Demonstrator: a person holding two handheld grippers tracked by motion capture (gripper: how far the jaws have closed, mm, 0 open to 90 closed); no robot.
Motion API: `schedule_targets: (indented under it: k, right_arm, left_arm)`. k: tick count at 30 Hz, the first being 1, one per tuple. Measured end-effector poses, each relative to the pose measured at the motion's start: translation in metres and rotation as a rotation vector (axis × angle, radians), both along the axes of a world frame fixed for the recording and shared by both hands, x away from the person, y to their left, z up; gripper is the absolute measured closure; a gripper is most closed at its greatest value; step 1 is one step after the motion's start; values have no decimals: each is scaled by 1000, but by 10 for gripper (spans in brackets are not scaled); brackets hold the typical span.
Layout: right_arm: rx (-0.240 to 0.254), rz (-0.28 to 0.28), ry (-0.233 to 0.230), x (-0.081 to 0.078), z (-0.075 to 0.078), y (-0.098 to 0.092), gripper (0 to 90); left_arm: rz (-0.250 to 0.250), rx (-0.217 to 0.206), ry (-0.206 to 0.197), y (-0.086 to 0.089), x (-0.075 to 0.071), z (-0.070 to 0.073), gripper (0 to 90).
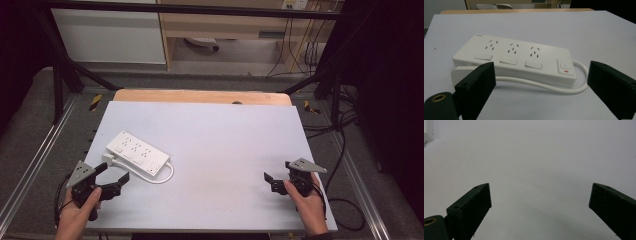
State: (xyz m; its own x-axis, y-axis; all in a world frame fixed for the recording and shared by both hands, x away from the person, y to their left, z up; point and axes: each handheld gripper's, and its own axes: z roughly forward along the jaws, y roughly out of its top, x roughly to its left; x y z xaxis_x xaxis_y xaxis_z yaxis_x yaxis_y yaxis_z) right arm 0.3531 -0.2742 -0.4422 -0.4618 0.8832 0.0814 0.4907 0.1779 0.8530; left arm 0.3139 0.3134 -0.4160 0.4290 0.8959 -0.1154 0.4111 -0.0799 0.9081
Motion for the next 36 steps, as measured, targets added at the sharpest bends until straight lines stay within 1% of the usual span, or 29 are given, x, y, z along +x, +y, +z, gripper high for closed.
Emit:
schedule_targets:
  k: [3,5,6,7,8,11,14,15,18,19,21,23,26,29,32,36]
  right_arm:
    - [4,2,-1,1,-1,0,51]
    - [-10,14,8,2,-2,-1,67]
    - [-7,10,7,2,-2,-1,68]
    - [-1,11,7,3,-1,-1,69]
    - [8,13,4,3,0,0,70]
    - [17,17,-8,4,2,3,61]
    - [12,17,-16,4,2,5,55]
    - [11,22,-23,3,3,6,51]
    - [8,22,-32,2,3,5,50]
    - [10,21,-28,2,3,4,50]
    - [16,19,-25,2,4,3,49]
    - [17,19,-26,1,4,3,49]
    - [20,20,-26,1,5,3,45]
    - [20,24,-22,1,5,3,41]
    - [29,24,-27,1,6,3,39]
    - [24,30,-23,2,5,3,39]
  left_arm:
    - [0,-4,0,0,0,0,80]
    - [-5,-8,-2,0,0,1,80]
    - [-6,-8,-5,-1,0,1,79]
    - [-13,1,-11,-2,0,1,78]
    - [-29,6,-20,-3,-2,1,76]
    - [-32,0,-17,-2,-3,1,61]
    - [-19,-25,-4,0,-2,2,68]
    - [-18,-32,-6,1,-2,3,68]
    - [-16,-28,-3,1,-1,5,66]
    - [-10,-21,-2,1,-1,6,66]
    - [-10,-31,-2,0,-3,8,60]
    - [-15,-29,-4,0,-3,9,58]
    - [-17,-14,-7,-1,-2,10,60]
    - [-3,-26,-14,0,-1,14,63]
    - [-3,-35,-18,2,0,18,64]
    - [-8,-27,-21,2,4,24,63]
